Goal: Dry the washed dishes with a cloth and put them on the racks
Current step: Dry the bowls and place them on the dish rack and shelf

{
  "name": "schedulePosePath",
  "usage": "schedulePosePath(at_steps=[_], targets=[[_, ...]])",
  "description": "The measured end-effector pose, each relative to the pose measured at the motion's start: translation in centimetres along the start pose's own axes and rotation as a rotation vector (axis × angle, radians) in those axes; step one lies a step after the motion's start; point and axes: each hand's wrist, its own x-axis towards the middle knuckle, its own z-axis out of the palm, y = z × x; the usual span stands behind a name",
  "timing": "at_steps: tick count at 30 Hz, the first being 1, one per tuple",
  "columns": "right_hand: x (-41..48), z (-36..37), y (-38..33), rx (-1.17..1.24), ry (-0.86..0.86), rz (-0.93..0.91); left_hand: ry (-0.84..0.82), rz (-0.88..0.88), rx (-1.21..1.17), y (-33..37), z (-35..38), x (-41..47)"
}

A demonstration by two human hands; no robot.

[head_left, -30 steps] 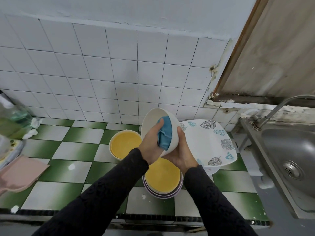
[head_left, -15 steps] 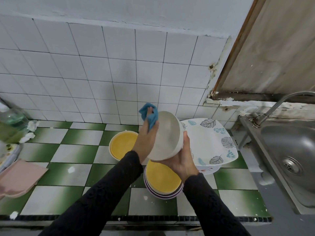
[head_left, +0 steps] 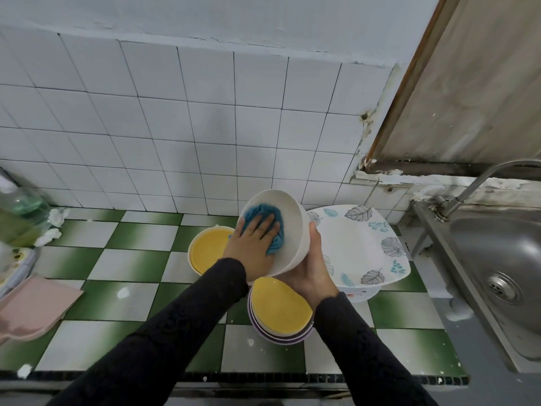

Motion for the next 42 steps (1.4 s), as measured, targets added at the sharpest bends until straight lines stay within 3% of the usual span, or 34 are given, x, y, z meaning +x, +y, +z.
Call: schedulePosePath(at_steps=[2, 4, 8, 11, 14, 16, 20, 22, 27, 30, 32, 37, 39, 42], targets=[[0.0, 0.2, -1.0, -0.019, 0.006, -0.027, -0.155, 0.061, -0.208, 0.1, -1.1, -0.1], [-0.1, 0.3, -1.9, -0.036, 0.035, -0.053, -0.252, 0.01, -0.456, 1.2, -2.4, -0.9], [-0.1, 0.7, -2.3, -0.113, 0.094, -0.127, -0.354, -0.06, -1.028, 2.8, -3.7, -1.6], [-0.6, 1.6, -1.4, -0.003, 0.162, -0.105, -0.298, -0.101, -1.351, 3.1, -3.8, -1.6], [-0.5, 2.3, -0.1, 0.14, 0.187, -0.139, -0.094, -0.159, -1.821, 4.2, -4.4, -1.9], [-0.4, 2.4, 0.4, 0.216, 0.15, -0.165, 0.088, -0.184, -1.975, 4.9, -4.4, -1.8], [-0.2, 0.8, 0.1, 0.024, 0.077, -0.066, 0.502, -0.228, -1.705, 5.2, -3.5, -1.2], [-0.2, 0.3, 0.0, 0.0, 0.064, -0.007, 0.646, -0.146, -1.482, 3.9, -2.0, -0.9], [-0.4, 0.1, 0.6, 0.032, 0.052, 0.001, 0.462, 0.105, -0.445, -0.2, 1.5, 0.3], [-0.4, 0.0, 0.6, 0.003, 0.038, -0.037, 0.251, 0.113, -0.165, -1.1, 1.7, 0.1], [-0.3, -0.2, 0.4, 0.002, 0.042, -0.05, 0.134, 0.1, -0.203, -1.0, 1.5, 0.1], [-0.9, -0.5, -0.5, -0.037, 0.101, -0.13, -0.151, 0.019, -0.753, 1.6, -0.8, -1.7], [-1.2, -0.4, -0.6, -0.049, 0.141, -0.184, -0.202, -0.03, -0.889, 2.8, -1.7, -2.6], [-1.1, -0.7, 0.0, -0.06, 0.159, -0.181, -0.155, -0.078, -1.197, 4.1, -3.8, -3.7]])
